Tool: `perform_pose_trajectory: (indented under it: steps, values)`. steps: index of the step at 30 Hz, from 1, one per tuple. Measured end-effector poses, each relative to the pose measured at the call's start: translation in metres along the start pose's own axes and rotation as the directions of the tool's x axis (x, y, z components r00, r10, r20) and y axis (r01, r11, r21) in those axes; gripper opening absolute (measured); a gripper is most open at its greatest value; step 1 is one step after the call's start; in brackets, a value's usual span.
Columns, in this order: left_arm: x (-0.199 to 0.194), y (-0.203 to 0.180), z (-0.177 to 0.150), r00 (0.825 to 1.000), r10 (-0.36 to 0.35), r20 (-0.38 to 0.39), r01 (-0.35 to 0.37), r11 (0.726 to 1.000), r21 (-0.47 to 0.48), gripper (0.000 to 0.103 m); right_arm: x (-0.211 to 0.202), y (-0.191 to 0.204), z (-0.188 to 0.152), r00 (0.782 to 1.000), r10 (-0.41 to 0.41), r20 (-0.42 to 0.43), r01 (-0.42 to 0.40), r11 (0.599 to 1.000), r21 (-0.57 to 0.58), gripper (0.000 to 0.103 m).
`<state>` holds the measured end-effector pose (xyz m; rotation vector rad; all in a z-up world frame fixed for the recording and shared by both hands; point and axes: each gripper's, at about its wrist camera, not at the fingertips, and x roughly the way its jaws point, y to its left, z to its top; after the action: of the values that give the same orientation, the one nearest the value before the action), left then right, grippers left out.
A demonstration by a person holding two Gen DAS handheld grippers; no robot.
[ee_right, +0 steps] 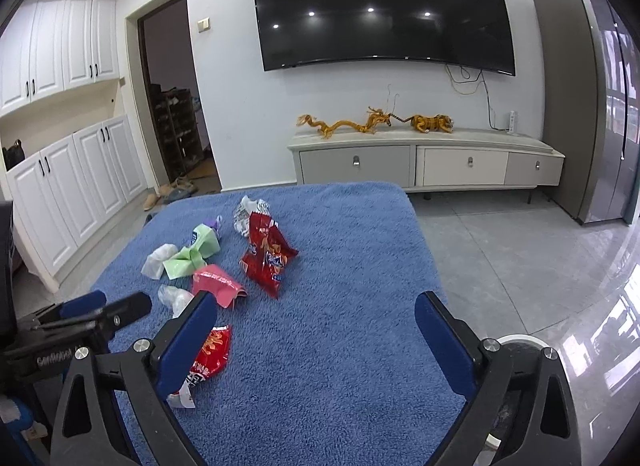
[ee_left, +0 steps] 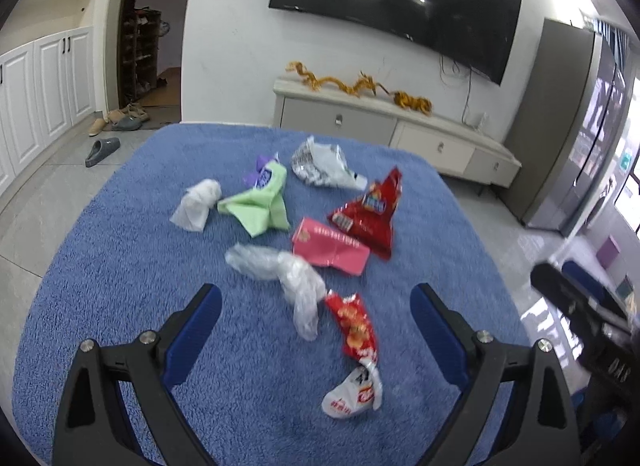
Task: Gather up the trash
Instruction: 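Grasp the red chip bag with the right gripper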
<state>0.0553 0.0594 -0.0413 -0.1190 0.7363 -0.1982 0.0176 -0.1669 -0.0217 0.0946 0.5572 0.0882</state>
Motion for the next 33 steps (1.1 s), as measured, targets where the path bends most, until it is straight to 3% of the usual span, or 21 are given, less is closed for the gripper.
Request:
perform_pose_trajectory:
  steps: [15,33]
  values:
    - [0.012,0.028,-0.017,0.996,0.074,-0.052,-0.075,0.997,-0.022,0.093,0.024,0.005,-0.006,0.998,0.019,-0.059,-0.02,1.0,-0.011,0.1]
    - [0.009,0.047,-0.018,0.994,0.095,-0.052,-0.098,0.994,-0.041,0.093,0.033,0.024,-0.009,0.994,0.061,-0.088,-0.065,0.996,-0.053,0.096]
